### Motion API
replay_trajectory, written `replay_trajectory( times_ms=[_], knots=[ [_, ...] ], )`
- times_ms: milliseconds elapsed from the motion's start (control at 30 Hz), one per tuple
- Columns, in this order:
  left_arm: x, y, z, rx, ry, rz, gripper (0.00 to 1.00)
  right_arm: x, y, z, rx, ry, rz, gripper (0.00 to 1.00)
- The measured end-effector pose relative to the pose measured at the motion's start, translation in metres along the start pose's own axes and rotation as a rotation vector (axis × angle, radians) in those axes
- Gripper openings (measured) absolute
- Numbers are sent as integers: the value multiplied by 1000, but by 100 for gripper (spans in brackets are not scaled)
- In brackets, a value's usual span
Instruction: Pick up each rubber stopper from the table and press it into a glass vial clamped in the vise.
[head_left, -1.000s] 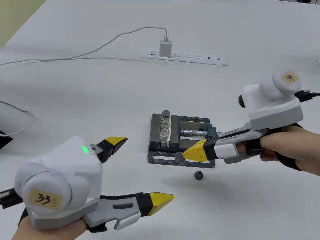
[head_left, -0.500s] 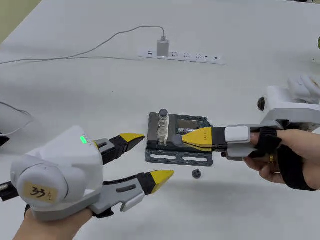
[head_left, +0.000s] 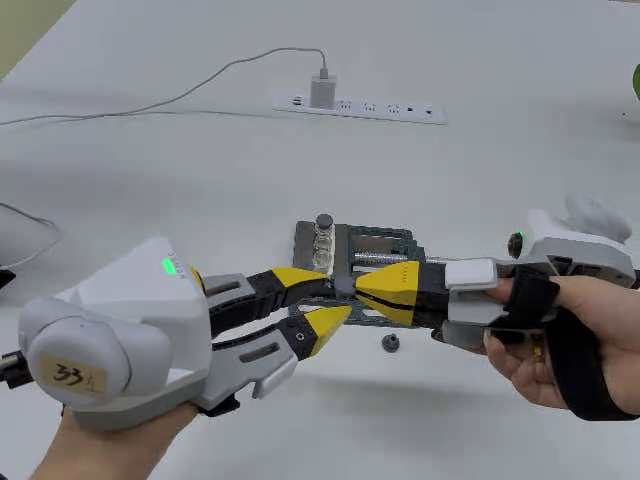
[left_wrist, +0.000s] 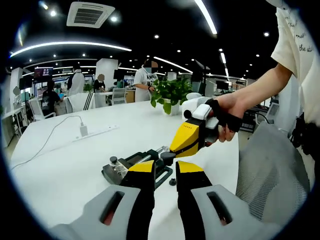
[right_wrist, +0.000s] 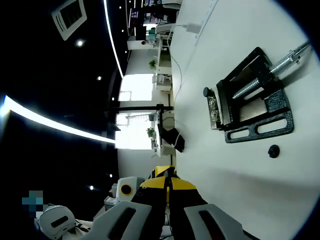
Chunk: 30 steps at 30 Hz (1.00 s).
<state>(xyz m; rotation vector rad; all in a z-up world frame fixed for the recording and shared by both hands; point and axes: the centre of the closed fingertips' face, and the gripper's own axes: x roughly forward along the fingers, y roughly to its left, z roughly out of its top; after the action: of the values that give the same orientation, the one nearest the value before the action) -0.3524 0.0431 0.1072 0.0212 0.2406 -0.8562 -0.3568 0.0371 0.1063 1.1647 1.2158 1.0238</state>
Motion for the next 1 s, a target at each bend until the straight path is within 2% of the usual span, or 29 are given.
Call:
replay_trajectory(
  times_ms=[100,433,733,1000],
  knots=[
    [0,-2,0,-6,1,-8,9,-1,-1,2,21,-5,6,0],
    [-1,-3,1,-43,-14,-11,5,4,5,-8,31,1,27,0],
    [-2,-5,2,-67,-23,-11,5,-2,1,-2,68,-7,54,0],
    [-3,-8,2,-56,-26,-21,4,-1,2,-9,94,-11,66,0]
  ],
)
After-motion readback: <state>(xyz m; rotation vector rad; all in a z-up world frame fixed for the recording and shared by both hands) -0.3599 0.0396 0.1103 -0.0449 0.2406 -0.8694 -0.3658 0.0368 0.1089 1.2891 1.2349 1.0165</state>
